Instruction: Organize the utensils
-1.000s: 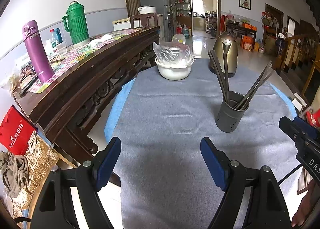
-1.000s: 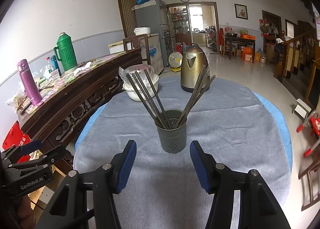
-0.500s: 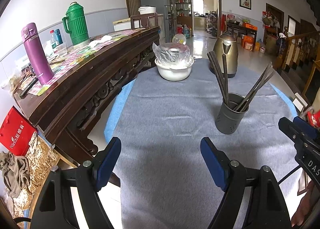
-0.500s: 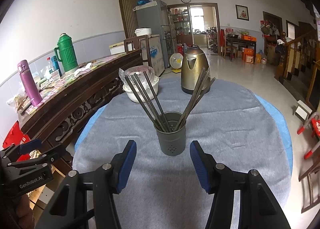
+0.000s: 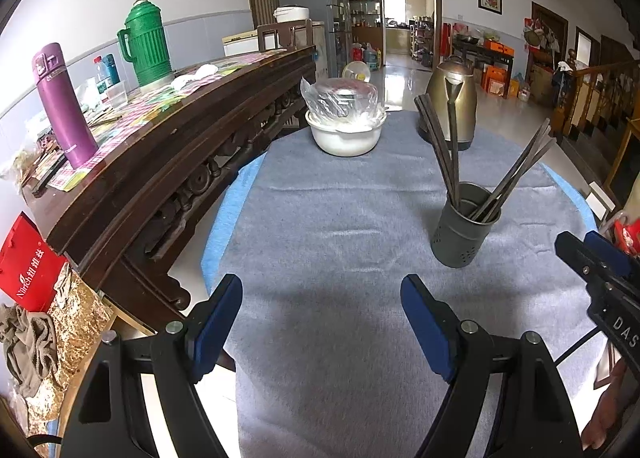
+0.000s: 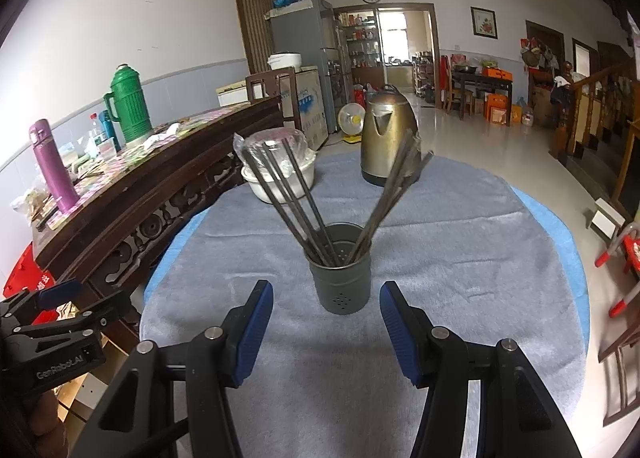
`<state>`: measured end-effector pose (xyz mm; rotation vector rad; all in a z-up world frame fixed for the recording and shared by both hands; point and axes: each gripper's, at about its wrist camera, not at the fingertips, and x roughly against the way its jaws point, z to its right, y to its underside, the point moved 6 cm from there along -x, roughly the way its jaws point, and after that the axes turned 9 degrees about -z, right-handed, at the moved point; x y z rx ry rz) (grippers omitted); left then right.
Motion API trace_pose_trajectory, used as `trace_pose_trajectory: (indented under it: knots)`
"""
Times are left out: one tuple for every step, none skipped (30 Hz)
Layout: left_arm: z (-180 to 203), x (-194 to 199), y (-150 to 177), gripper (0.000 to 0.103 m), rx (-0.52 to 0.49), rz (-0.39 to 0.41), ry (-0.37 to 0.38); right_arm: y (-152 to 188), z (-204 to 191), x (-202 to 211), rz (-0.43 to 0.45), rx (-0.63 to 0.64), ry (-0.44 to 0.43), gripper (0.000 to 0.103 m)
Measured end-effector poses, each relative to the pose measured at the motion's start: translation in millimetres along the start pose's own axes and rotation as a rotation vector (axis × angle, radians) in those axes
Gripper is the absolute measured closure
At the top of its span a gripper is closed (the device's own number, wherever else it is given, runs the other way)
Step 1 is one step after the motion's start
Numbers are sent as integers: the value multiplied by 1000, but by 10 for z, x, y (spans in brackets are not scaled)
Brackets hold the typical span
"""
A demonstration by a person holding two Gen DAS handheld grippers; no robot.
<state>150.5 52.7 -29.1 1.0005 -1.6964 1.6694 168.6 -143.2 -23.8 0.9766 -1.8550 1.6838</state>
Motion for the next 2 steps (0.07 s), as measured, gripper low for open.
trace_pose_trajectory:
  knots:
    - [12, -54, 0, 21, -1, -13, 1, -2, 48, -39, -4, -7, 6, 43]
    - [30, -141, -5, 21, -1, -32, 15, -3, 123, -96, -5, -14, 18, 43]
